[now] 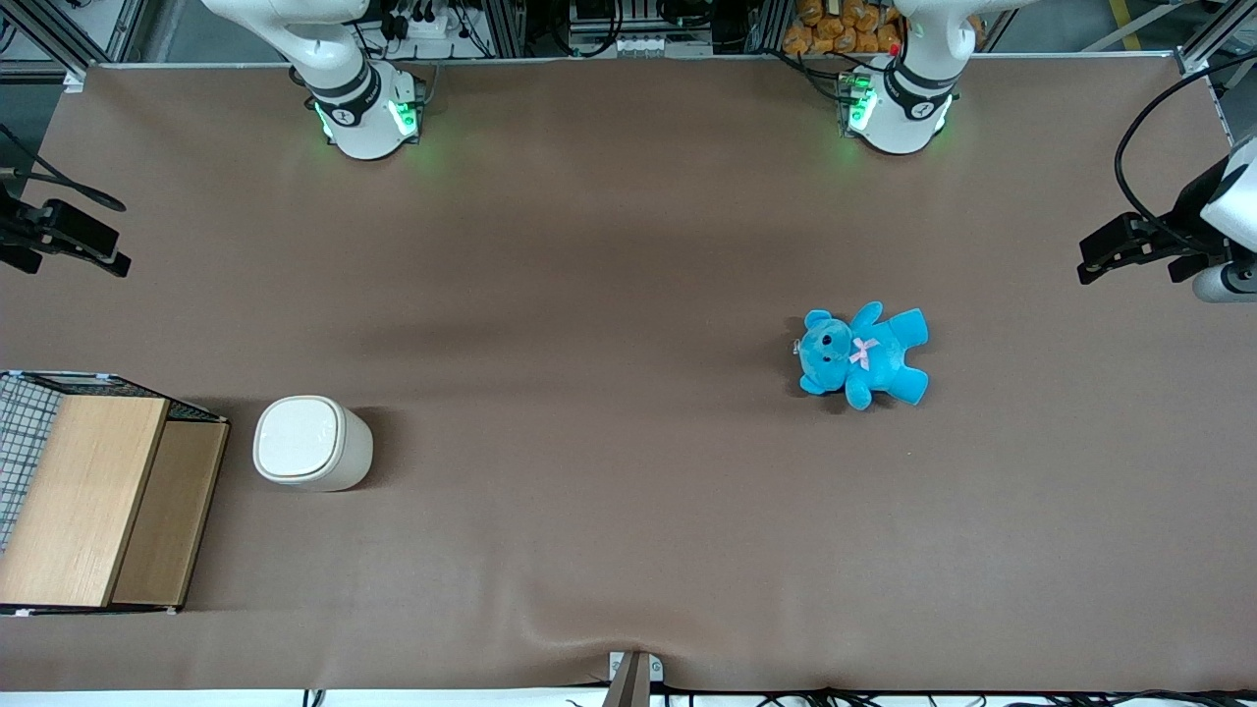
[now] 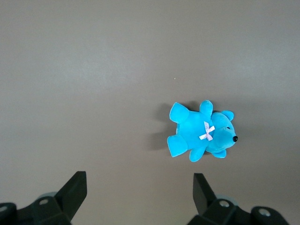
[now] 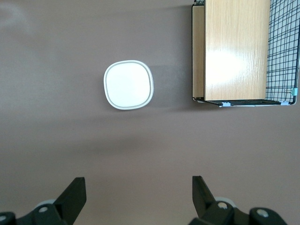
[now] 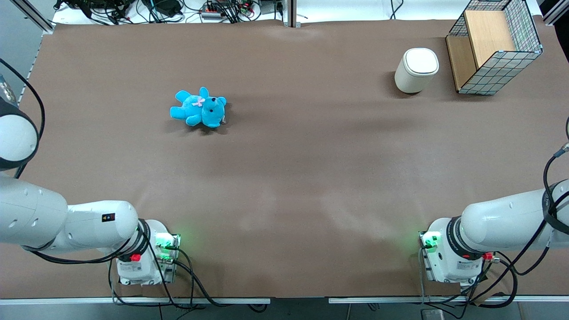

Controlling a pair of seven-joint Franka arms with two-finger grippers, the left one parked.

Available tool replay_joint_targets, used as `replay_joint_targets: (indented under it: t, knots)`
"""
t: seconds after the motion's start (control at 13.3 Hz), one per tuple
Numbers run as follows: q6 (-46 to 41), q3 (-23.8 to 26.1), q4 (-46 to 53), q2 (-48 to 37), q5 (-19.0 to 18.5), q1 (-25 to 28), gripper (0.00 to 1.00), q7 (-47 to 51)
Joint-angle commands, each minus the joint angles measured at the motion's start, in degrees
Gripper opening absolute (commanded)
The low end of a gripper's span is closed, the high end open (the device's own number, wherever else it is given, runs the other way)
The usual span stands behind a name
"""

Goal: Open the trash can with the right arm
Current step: 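Move the right gripper down toward the white trash can's lid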

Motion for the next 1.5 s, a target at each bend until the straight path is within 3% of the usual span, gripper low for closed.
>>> replay_joint_targets:
  t: [0.0, 0.68, 1.2, 1.43]
  knots:
    - [-0.25, 0.49, 0.58, 0.34, -1.04, -0.20, 1.00, 1.00]
    - [0.98, 0.49, 0.66, 4.63, -1.65, -0.02, 1.00, -1.62]
    - [11.07, 0.57, 1.19, 14.47, -1.83, 0.24, 0.99, -2.34]
    - [12.67, 0.57, 1.28, 17.11, -1.83, 0.50, 0.62, -1.99]
